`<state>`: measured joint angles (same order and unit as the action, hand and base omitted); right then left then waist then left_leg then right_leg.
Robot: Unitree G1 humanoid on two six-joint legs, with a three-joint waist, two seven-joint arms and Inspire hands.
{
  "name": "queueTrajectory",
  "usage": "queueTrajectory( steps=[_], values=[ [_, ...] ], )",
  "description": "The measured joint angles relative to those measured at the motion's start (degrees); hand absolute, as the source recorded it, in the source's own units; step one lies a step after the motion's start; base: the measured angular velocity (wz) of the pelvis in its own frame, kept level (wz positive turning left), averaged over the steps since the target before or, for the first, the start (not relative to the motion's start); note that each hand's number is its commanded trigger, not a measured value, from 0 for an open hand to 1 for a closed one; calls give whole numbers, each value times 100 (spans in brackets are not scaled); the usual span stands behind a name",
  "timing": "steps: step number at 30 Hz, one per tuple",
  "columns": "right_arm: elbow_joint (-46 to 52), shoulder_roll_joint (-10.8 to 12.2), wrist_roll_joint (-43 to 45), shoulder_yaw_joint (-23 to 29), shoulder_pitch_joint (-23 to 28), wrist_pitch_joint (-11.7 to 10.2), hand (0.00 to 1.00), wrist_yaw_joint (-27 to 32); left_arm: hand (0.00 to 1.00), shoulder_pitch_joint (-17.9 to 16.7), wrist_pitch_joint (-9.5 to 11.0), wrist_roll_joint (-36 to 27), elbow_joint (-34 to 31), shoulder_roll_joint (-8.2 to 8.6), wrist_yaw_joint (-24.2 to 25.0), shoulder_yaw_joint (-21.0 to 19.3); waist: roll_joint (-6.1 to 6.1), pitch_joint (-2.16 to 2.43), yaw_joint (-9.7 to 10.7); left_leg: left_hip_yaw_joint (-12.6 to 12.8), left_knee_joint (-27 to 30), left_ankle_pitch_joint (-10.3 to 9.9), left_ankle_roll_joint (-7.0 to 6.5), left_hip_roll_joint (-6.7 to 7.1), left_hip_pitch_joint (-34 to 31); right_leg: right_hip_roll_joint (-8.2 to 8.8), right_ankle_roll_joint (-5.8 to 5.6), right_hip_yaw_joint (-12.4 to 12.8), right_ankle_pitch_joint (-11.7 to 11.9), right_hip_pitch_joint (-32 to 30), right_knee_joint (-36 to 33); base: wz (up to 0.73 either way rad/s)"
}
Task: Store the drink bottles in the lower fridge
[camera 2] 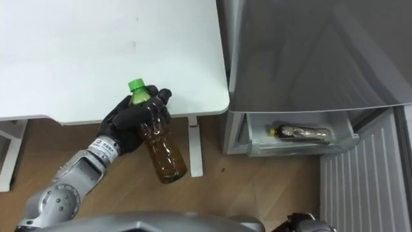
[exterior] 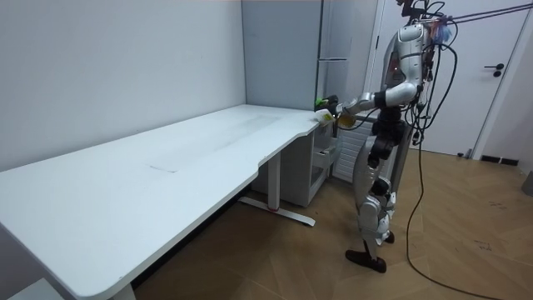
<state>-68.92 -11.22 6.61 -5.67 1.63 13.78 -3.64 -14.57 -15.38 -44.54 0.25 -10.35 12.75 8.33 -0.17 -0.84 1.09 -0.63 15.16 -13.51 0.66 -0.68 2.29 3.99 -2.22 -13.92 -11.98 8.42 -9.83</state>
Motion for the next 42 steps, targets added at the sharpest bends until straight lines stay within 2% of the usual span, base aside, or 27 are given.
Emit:
queueTrajectory(
  steps=[2, 6, 8, 10, 14, 19, 26, 28, 30, 32, 34, 38, 42],
  values=[
    [257, 0, 0, -47, 17, -2, 0, 71, 100, -6, 184, 480, 44, -13, 141, 111, -31, 4, 3, -46, 51, 2, 2, 8, -85, 3, 1, -48, 0, -57, -20, 11],
    [708, -20, 81, -213, 14, -93, 0, 114, 100, -8, 242, 850, 73, 14, 278, 151, -102, 8, -66, -46, 54, 3, 2, 8, -59, 9, 1, -45, 0, -74, -79, 1],
    [1093, 40, 77, -241, 17, -303, 0, 95, 100, -5, 360, 942, 243, 19, 294, 218, -148, 1, -108, -46, 57, 3, 2, 8, -31, 8, 1, -47, 1, -31, -80, 0],
    [1393, 94, 61, -406, 32, -444, 0, 83, 100, -4, 390, 939, 497, 30, 252, 266, -159, 6, -119, -49, 67, 2, 2, 9, -6, 8, 0, -51, 1, 21, -77, 2],
    [2076, 199, 211, -677, 92, -661, 0, -189, 100, 7, 490, 1207, 593, 5, 167, 378, -132, 13, -129, -51, 176, -5, -4, 8, -84, 8, 0, -55, -1, 6, -80, 4],
    [2534, 207, 606, -997, 179, -844, 0, -430, 100, 7, 553, 1766, 607, -64, 104, 473, -104, 24, -137, -45, 247, -7, -9, 7, -210, 10, 0, -51, -1, -81, -108, 1],
    [2776, 218, 949, -1096, 181, -1071, 0, -606, 100, 7, 732, 1862, 607, -11, -3, 522, -54, 54, -132, -42, 232, -5, -9, 8, -224, 18, -2, -55, -4, -131, -164, 0],
    [2809, 233, 1020, -1096, 182, -1076, 0, -658, 100, 6, 747, 1996, 607, -10, -57, 563, -58, 53, -137, -38, 217, -5, -9, 10, -203, 25, -4, -41, -20, -149, -197, -3],
    [2973, 237, 1259, -1103, 189, -1106, 0, -767, 100, 7, 860, 2203, 665, 22, -90, 563, -65, 44, -161, -5, 213, -4, -9, 6, -175, 28, -3, -16, -21, -160, -211, -8],
    [3236, 243, 1483, -1124, 252, -1238, 0, -898, 100, 7, 995, 2573, 695, 41, -118, 586, -119, 11, -163, 16, 214, -4, -10, 3, -169, 31, -3, -4, -21, -171, -219, -5],
    [3539, 238, 1548, -1156, 344, -1270, 0, -1001, 100, 7, 1108, 2846, 694, 46, -128, 587, -171, -7, -199, 35, 213, -5, -10, -4, -184, 29, -3, 12, -21, -213, -232, -6],
    [4074, 239, 1575, -1160, 565, -1393, 0, -1246, 100, 11, 1212, 3176, 687, 54, -117, 584, -214, 14, -263, 35, 217, -8, -14, -1, -204, 27, -1, 31, -19, -215, -231, -1],
    [4160, 244, 1564, -1156, 584, -1437, 0, -1521, 100, 15, 1221, 3175, 616, 54, -85, 580, -205, 8, -268, 7, 213, -8, -13, -3, -184, 26, 0, 18, -19, -196, -264, 2]
  ],
)
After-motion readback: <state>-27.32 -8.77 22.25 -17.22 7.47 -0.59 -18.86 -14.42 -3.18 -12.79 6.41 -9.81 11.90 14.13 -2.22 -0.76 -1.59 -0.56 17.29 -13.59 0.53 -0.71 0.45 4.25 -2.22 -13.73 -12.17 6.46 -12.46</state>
